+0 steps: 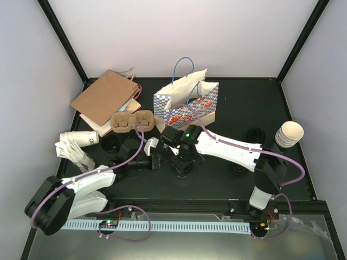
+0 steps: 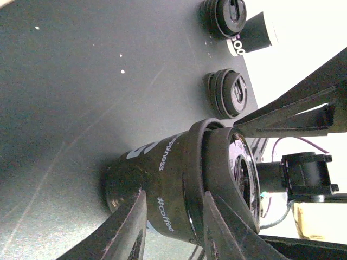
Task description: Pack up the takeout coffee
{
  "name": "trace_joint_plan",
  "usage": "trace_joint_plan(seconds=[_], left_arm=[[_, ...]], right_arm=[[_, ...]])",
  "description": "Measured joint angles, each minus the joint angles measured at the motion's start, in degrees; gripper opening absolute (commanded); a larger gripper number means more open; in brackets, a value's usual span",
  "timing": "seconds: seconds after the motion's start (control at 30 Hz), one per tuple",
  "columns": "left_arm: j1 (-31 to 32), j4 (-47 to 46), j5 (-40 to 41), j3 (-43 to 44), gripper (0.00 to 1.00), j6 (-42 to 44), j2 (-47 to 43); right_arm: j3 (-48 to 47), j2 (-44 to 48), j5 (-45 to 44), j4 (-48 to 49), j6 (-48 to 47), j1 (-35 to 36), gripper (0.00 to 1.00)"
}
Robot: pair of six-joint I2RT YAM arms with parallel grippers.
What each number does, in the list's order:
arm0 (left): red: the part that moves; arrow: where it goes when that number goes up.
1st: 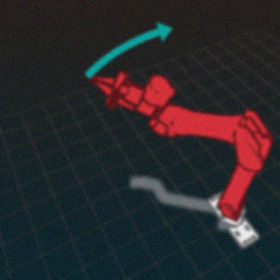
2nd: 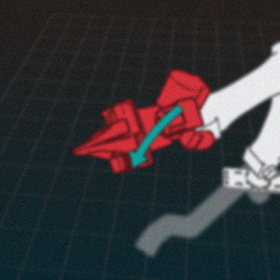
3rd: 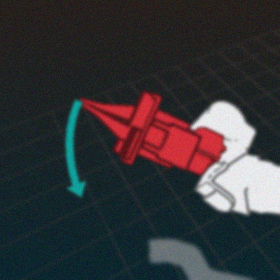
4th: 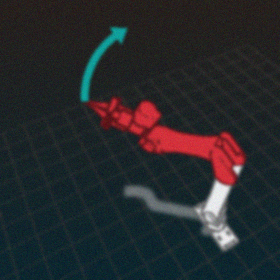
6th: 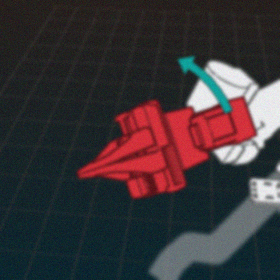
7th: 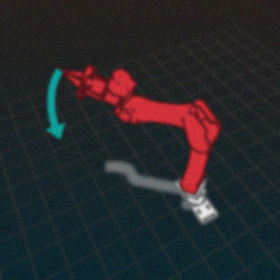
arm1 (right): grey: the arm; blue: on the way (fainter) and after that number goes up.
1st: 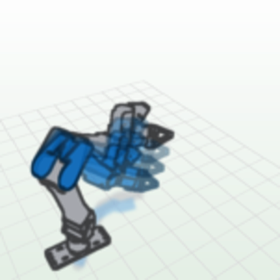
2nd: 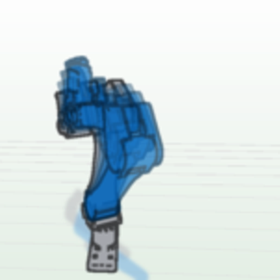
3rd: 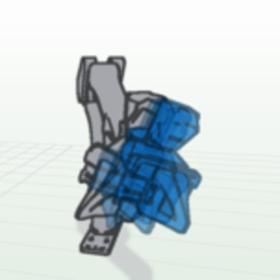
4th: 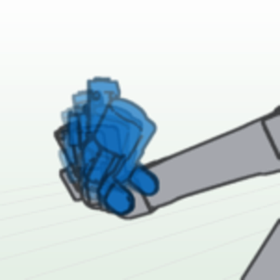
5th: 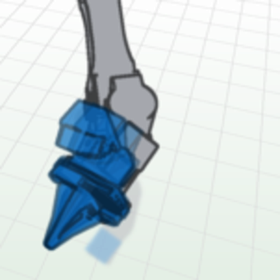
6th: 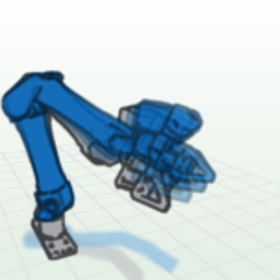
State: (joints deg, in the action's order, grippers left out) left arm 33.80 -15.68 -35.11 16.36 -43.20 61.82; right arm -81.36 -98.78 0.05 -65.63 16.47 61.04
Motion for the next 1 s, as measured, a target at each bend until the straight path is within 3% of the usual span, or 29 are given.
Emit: trace_joint_plan(seconds=[0.37, 0.73, 1.0], left_arm=[[-0.44, -6.38, -5.66, 0.07, 0.35, -1.25, 6.95], [-0.39, -8.70, -8.46, 0.59, 0.46, -2.01, 9.55], [-0.44, -7.58, -9.20, 1.79, 0.37, -2.34, 10.82]], right_arm=[[-0.22, -0.26, -0.02, -0.52, -0.09, -0.04, 0.69], [-0.52, -0.50, -0.39, -1.31, -0.13, -0.09, 0.69], [-0.55, -0.52, -0.39, -1.49, -0.33, -0.11, 0.69]])
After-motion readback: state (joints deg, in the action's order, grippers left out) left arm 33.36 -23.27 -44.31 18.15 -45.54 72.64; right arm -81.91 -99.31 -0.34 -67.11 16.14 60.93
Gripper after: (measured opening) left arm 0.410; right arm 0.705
